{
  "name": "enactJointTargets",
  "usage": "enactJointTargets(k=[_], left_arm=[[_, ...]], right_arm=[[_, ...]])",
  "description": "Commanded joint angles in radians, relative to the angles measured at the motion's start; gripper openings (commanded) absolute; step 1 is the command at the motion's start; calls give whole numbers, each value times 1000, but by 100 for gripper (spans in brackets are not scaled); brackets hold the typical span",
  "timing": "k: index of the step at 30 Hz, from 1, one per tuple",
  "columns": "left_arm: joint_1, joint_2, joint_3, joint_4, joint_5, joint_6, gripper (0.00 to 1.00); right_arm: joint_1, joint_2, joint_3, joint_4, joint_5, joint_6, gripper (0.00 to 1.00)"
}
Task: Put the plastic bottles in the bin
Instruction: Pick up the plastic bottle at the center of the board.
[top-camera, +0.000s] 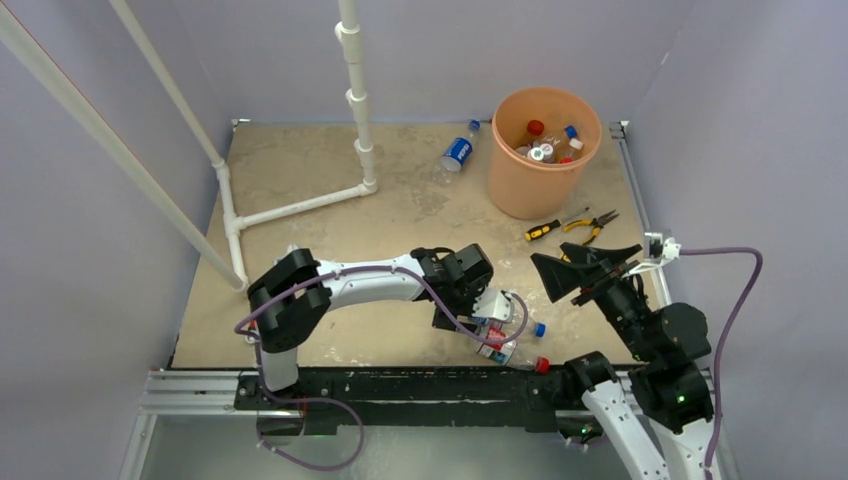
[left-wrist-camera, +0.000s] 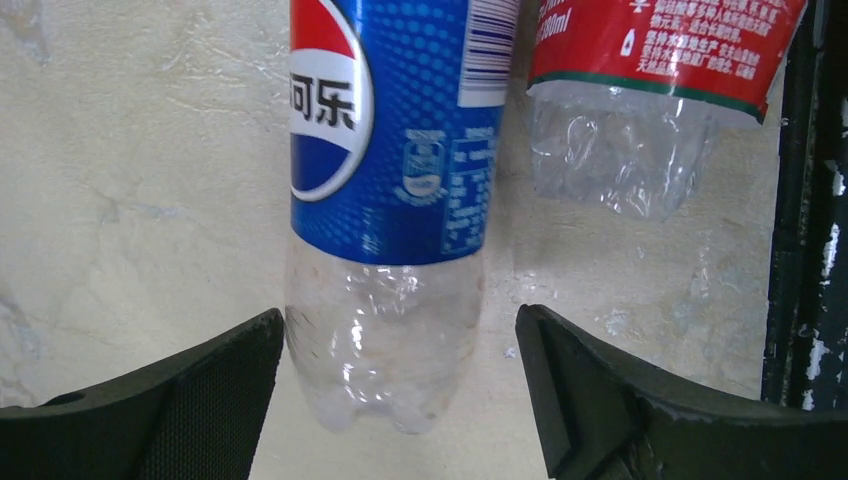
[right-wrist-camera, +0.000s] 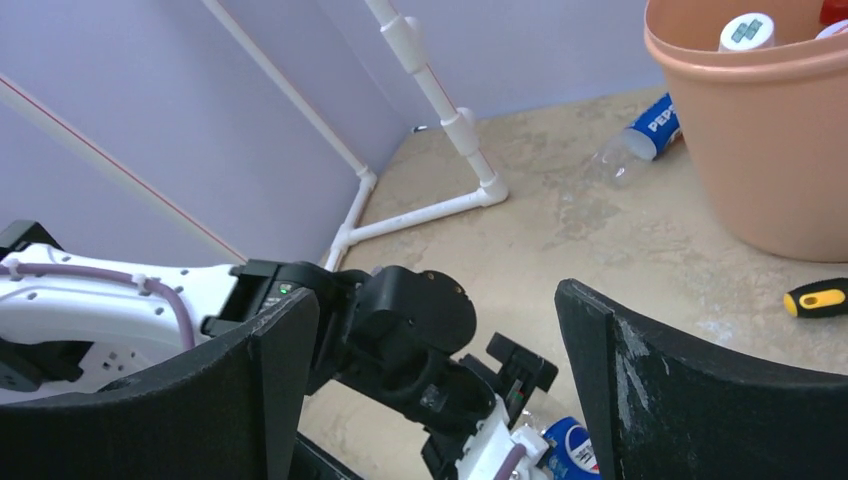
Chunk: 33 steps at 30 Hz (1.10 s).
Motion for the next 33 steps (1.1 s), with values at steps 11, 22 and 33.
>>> enactJointTargets(k=[11,22,33], left_arm=[[-1,45,19,94,76,-5,78],[-1,0,0,102,34,-60,45],[18,-369,-117,69,-213,-182,30]], right_arm=[[5,-18,9,1,40,-14,92],[6,-12,13,10,41,-10,92],[6,9,23,56,33,2,92]])
